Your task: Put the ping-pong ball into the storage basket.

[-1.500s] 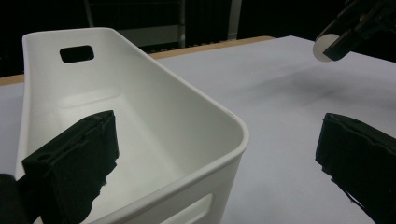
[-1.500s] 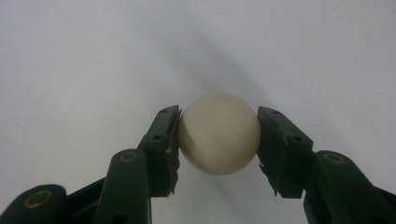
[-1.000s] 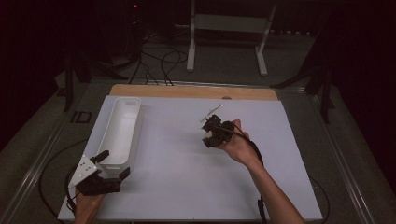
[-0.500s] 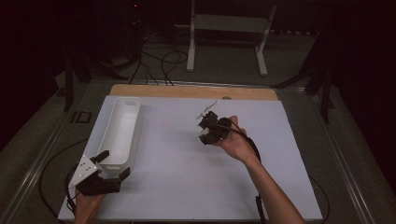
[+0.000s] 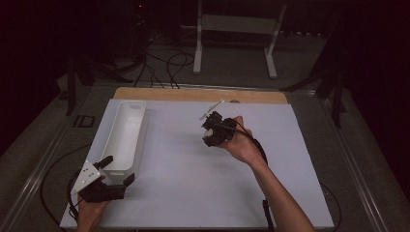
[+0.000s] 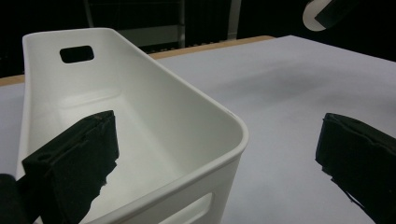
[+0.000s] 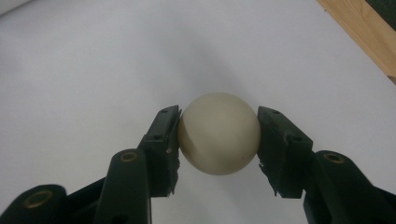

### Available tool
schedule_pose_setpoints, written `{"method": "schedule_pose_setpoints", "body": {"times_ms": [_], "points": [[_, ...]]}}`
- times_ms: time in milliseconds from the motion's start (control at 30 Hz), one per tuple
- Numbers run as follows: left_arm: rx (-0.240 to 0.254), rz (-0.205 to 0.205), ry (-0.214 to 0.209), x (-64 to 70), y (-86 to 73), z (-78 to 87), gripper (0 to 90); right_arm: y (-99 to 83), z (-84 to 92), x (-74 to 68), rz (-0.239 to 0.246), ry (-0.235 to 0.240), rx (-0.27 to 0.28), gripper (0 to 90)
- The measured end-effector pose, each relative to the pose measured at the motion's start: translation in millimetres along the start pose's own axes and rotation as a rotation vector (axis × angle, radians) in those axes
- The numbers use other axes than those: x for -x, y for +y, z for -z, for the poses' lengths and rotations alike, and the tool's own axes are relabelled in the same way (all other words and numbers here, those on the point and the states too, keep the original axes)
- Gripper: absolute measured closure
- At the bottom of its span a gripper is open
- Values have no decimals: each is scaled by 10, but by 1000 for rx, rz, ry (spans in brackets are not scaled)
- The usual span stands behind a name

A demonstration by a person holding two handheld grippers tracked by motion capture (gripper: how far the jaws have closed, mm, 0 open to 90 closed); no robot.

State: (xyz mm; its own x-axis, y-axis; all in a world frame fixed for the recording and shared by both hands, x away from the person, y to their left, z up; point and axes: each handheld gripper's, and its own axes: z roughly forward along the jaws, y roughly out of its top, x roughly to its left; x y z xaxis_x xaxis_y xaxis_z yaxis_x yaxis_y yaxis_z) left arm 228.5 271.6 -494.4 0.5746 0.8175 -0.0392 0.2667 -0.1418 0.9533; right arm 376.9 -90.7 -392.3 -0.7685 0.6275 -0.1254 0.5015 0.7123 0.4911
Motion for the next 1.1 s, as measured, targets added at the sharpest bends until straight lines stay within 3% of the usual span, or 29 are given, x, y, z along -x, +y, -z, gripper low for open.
{"method": "schedule_pose_setpoints", "body": {"times_ms": [1100], "points": [[-2,-2,2,6,0,1,0,165,-2,-44,11,20,25,504]]}}
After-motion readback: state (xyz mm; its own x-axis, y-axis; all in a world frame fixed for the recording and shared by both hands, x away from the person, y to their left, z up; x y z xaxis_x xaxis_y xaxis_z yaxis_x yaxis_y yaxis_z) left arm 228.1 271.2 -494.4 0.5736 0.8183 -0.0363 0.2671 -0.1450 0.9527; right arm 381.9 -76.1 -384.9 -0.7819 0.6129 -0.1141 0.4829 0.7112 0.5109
